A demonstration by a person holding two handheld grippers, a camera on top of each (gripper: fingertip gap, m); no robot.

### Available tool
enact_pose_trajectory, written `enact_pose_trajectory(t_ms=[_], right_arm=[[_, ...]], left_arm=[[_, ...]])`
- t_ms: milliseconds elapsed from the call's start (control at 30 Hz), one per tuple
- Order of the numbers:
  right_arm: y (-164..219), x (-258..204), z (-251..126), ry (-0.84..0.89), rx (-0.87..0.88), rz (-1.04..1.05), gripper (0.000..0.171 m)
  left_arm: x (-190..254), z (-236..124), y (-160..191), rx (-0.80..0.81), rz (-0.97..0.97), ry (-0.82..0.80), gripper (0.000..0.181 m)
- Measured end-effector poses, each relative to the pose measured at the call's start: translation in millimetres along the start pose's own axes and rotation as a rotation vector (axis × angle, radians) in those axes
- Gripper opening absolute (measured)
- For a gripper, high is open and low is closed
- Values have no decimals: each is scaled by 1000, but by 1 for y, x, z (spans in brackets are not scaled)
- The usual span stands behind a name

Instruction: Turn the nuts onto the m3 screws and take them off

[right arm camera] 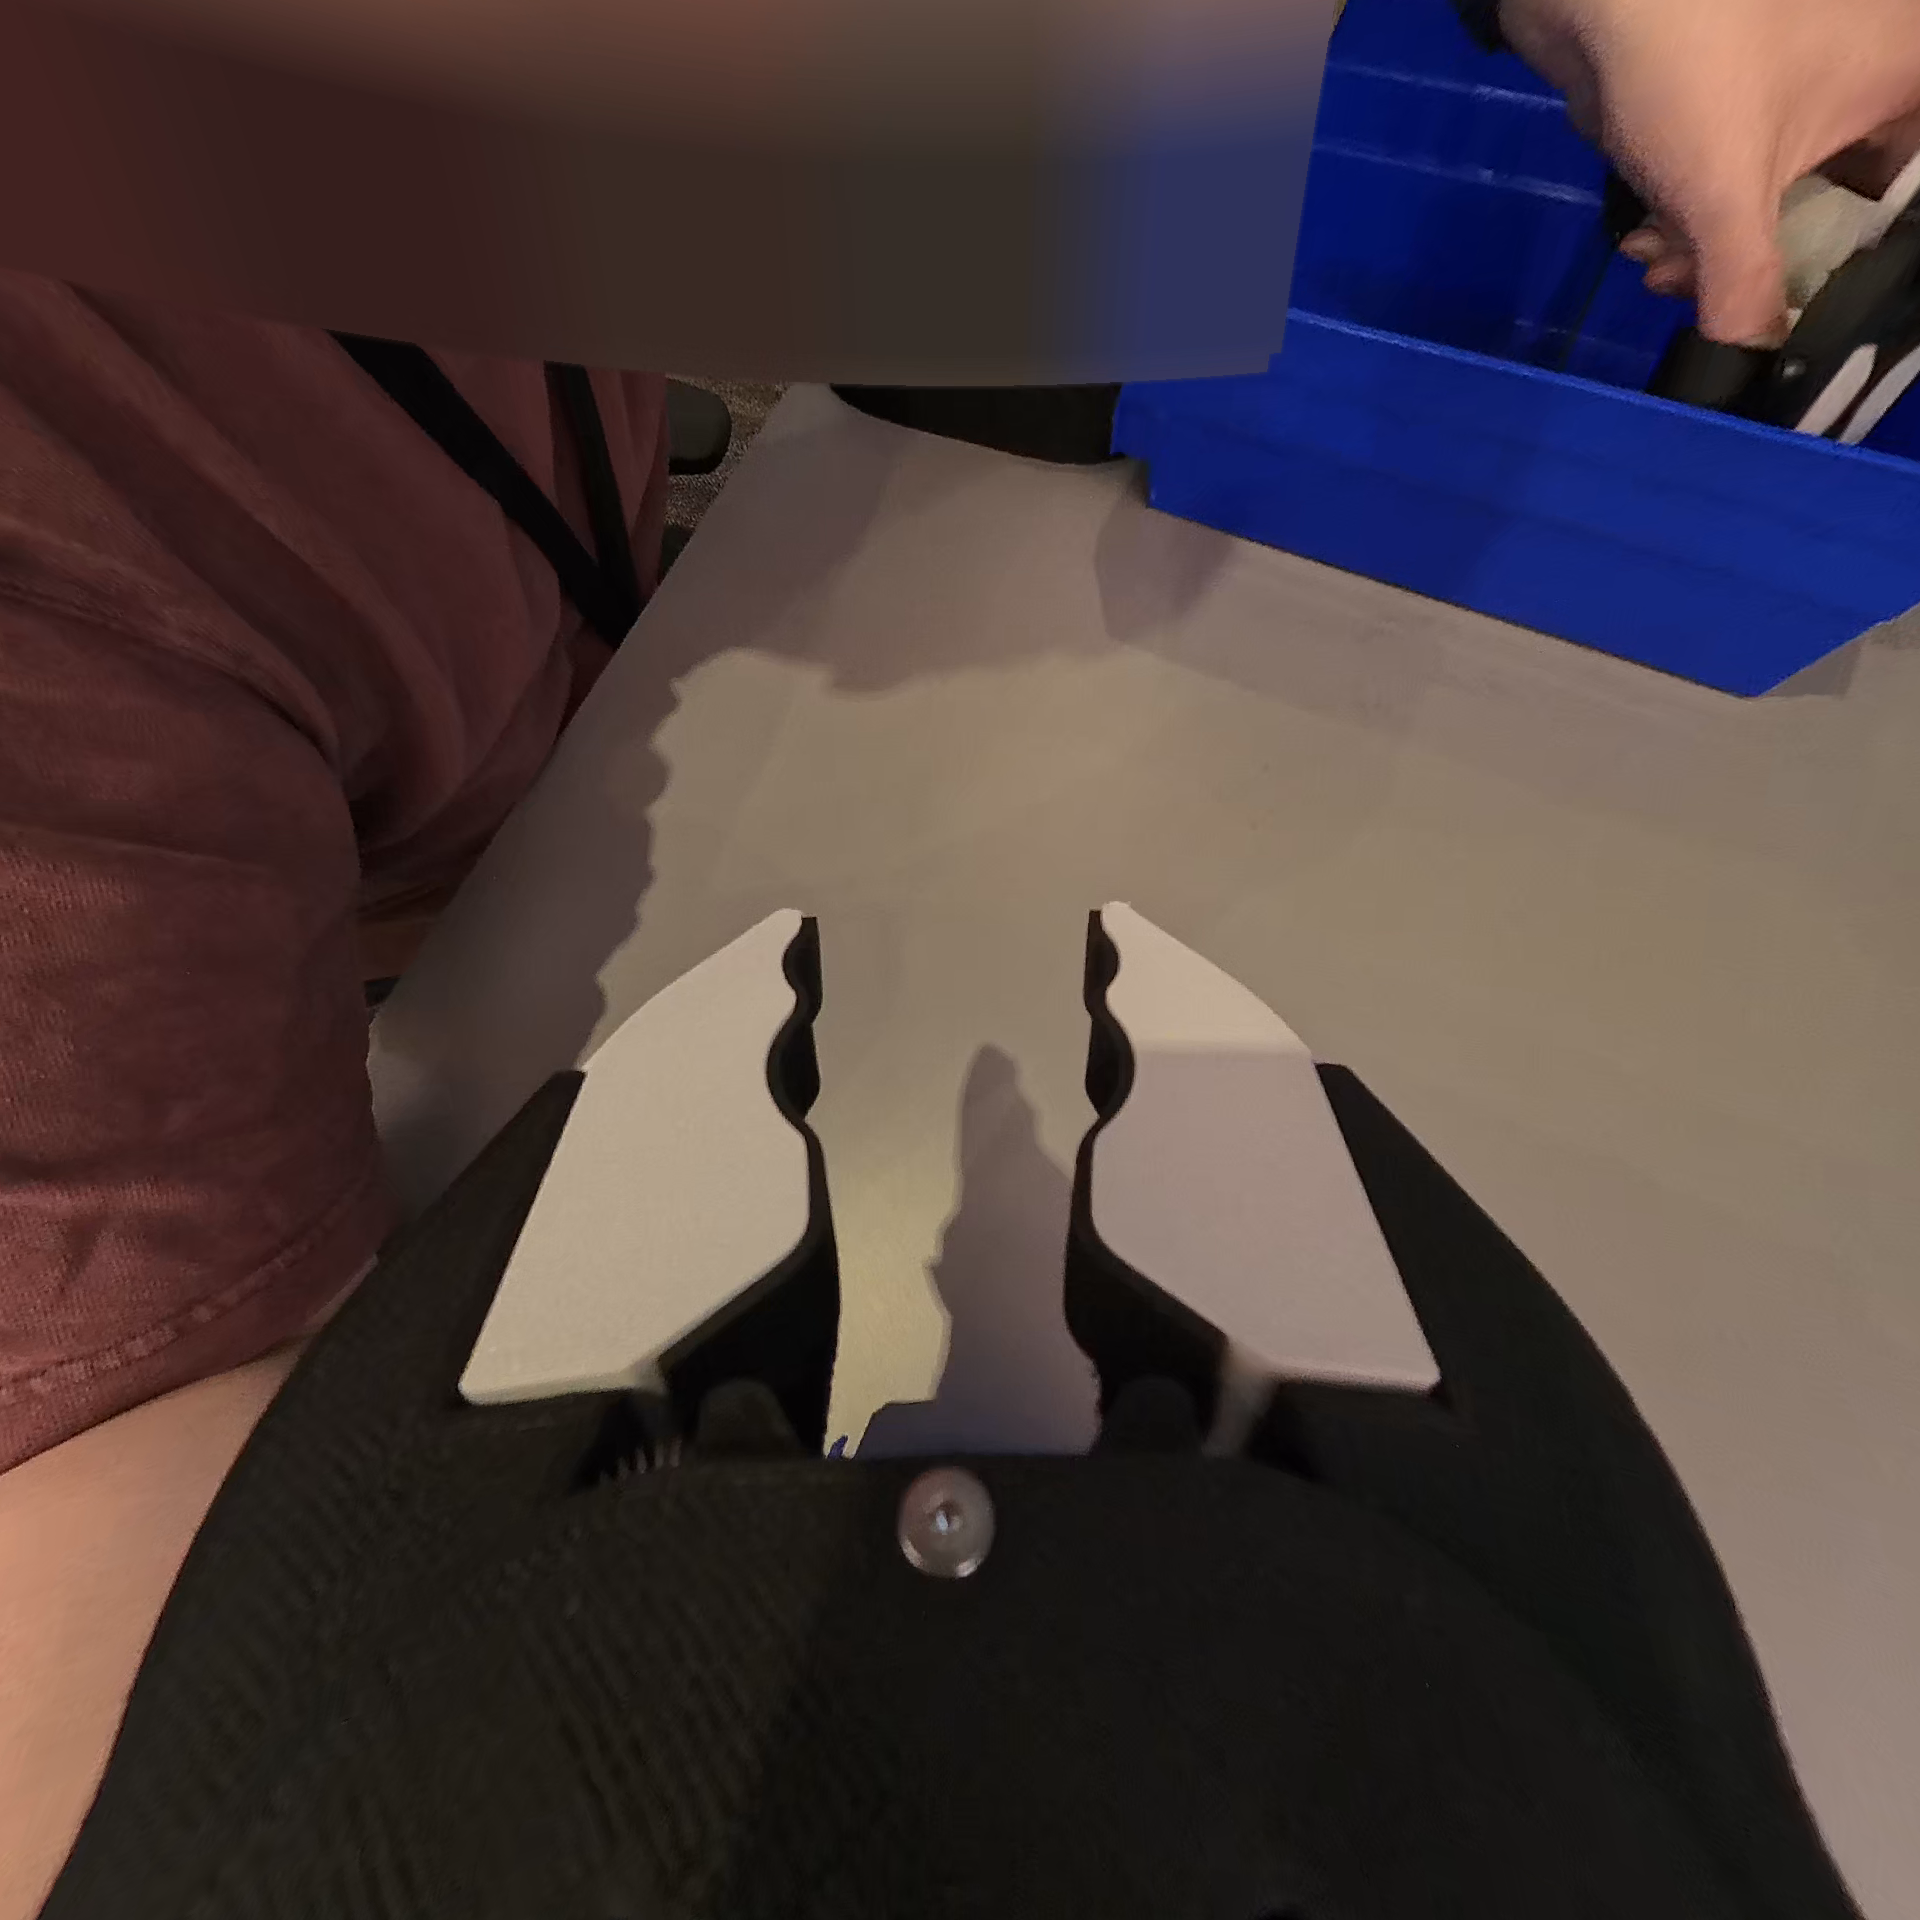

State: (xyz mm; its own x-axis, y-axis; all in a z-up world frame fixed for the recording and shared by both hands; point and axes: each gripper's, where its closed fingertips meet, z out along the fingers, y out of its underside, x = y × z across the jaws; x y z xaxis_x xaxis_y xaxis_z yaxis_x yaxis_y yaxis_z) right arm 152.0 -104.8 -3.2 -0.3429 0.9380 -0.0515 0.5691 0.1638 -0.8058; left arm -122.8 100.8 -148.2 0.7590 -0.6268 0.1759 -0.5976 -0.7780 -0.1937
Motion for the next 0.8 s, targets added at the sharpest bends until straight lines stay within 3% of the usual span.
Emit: enact_pose_trajectory(t_ms=[200,300,400,467,633,800], right_arm=[[0,-3,1,-9,-8,-10,50],[0,-5,1,-12,-16,-17,50],[-2,-6,0,-15,-4,-20,49],[-2,-6,0,-17,-4,-21,49],[0,-5,1,-18,-13,-14,50],[2,-2,2,-20,-14,1,50]], left_arm=[[-6,8,-7,-23,7,-64,7],[-1,-2,-15,47,26,-14,3],[0,-17,-23,142,172,-5,14],[0,-28,-24,214,293,-22,2],[-1,-78,-30,502,465,-118,9],[0,-161,-42,959,527,-296,15]])
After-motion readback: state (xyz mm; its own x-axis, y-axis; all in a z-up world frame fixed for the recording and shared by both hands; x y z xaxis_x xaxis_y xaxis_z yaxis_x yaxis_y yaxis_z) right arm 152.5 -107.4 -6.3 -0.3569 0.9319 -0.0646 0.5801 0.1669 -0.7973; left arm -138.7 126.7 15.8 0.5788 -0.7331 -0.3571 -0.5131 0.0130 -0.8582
